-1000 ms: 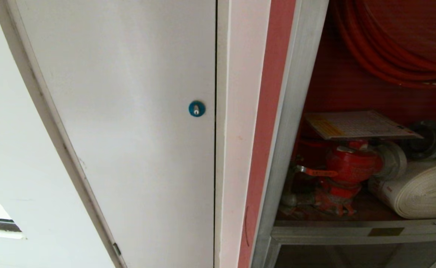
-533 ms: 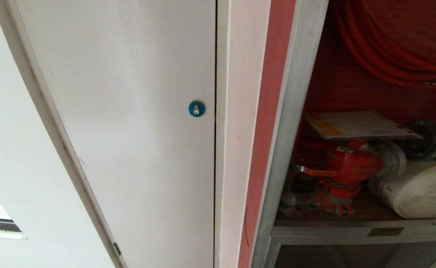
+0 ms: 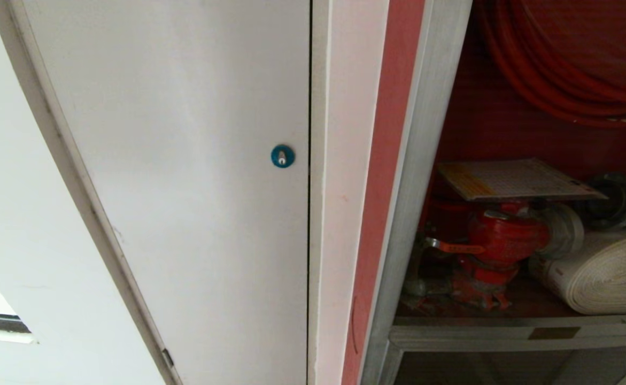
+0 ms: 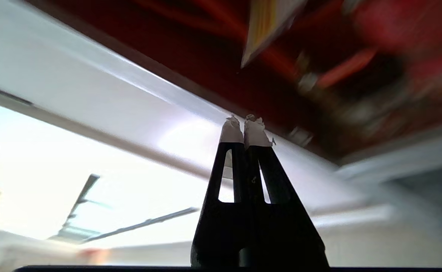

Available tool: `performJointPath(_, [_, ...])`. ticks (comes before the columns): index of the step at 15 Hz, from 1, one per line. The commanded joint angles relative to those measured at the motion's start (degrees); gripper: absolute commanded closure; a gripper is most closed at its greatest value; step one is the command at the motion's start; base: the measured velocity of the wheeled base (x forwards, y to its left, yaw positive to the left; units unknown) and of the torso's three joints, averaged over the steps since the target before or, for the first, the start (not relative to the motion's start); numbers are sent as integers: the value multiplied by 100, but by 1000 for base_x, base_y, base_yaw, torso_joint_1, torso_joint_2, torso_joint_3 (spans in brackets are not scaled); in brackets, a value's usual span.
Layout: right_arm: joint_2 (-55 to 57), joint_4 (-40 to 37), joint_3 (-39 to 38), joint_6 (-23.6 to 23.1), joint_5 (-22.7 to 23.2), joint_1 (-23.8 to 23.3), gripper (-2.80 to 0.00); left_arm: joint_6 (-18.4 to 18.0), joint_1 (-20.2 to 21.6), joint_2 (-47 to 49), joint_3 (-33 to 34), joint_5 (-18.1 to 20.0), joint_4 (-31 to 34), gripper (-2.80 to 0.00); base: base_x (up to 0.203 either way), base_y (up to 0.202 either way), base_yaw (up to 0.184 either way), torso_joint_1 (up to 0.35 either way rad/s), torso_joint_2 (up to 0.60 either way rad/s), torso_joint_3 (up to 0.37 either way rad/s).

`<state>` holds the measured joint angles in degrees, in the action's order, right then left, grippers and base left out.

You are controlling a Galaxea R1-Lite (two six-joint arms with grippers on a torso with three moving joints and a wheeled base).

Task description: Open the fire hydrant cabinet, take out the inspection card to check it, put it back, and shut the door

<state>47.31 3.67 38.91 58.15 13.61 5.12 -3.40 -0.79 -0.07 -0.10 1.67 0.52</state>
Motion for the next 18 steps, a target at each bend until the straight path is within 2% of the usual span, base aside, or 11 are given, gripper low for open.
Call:
performJointPath(1, [851, 42, 147, 417, 17, 248, 0, -3, -3, -1, 1, 0, 0, 0, 0, 0, 0, 0, 0, 0])
performJointPath(2, [1167, 63, 285, 742, 22, 337, 0, -3, 0, -1, 1, 0, 0, 0, 0, 0, 0, 0, 0, 0])
performJointPath(4, [1751, 87, 525, 1068, 18, 415, 0, -3, 0, -1, 1, 0, 0, 0, 0, 0, 0, 0, 0, 0])
performJointPath(7, [2215, 99, 799, 1186, -11, 445, 0, -3, -2, -1, 1, 0, 0, 0, 0, 0, 0, 0, 0, 0])
performJointPath(9, [2417, 99, 881, 1189, -251, 446, 0, -3, 0, -1, 1, 0, 0, 0, 0, 0, 0, 0, 0, 0])
performJointPath(10, [2494, 120, 917, 1190, -402, 458, -280, -3, 0, -1, 1, 0, 0, 0, 0, 0, 0, 0, 0, 0])
performJointPath(12, [2540, 477, 894, 1191, -492, 464, -280, -3, 0, -1, 1, 0, 0, 0, 0, 0, 0, 0, 0, 0])
performJointPath(16, [2891, 1004, 863, 1198, -1339, 878, -280, -3, 0, -1, 1, 0, 0, 0, 0, 0, 0, 0, 0, 0])
performJointPath(18, [3076, 1233, 855, 1223, -1580, 1052, -280, -3, 0, -1, 1, 0, 0, 0, 0, 0, 0, 0, 0, 0])
